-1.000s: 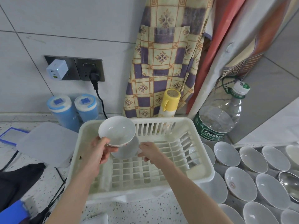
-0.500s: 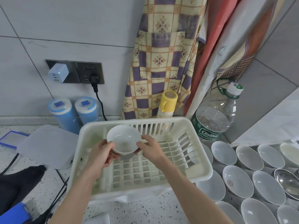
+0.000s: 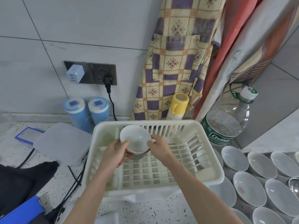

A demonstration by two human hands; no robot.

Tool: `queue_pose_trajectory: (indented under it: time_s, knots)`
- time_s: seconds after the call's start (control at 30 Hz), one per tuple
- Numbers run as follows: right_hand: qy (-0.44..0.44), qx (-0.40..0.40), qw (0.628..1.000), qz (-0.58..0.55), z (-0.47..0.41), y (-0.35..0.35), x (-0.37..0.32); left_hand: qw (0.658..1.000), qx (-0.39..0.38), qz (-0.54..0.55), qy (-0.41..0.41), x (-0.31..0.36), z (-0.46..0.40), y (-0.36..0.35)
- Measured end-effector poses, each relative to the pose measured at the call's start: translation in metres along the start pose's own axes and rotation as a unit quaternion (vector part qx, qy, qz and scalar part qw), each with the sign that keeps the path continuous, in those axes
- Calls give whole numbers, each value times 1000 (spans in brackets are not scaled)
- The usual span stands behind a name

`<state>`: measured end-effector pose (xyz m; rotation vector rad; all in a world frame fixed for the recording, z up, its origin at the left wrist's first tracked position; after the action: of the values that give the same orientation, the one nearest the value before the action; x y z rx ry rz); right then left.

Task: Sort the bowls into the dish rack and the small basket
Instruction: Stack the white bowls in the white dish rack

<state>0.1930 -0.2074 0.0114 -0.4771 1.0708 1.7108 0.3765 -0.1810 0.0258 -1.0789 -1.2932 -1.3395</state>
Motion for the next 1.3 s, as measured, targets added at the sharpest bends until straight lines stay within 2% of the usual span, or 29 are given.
queue_pose_trajectory:
  time_s: [0.2,0.33,0.5,0.83,0.97,1.13,1.3]
  knots:
    - [3,11,999,42,-5,4,-2,999,13,-47,-15,-11,-3,2]
    - [2,10,998,70,-7,5,0,991,10,-127,-49,-18,-3,2]
    - [3,9,994,105,-8,3,1,977,-24,-206,-43,-26,-4,1]
    - [19,17,977,212,-10,-5,5,963,-52,-261,-40,-35,-8,2]
    - [1,23,978,207,-15,-9,14,962,-52,-266,-41,-36,-9,1]
    - [-28,-3,993,113,-15,-12,19,961,-50,-268,-38,-35,-8,0]
    - [-30,-17,995,98,-11,-14,19,959,-53,-276,-36,-33,-6,-3]
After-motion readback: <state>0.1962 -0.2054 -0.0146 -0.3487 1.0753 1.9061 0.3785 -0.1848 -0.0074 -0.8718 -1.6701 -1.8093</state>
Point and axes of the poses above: each hand's wrist, its own z-axis away from the middle knuckle, its own y-axis out of the back of the hand, x = y × z, the point moved 2 cm from there along -z, towards the middle knuckle, and after that the axes turned 15 degrees about -y, right-handed, at the moved point
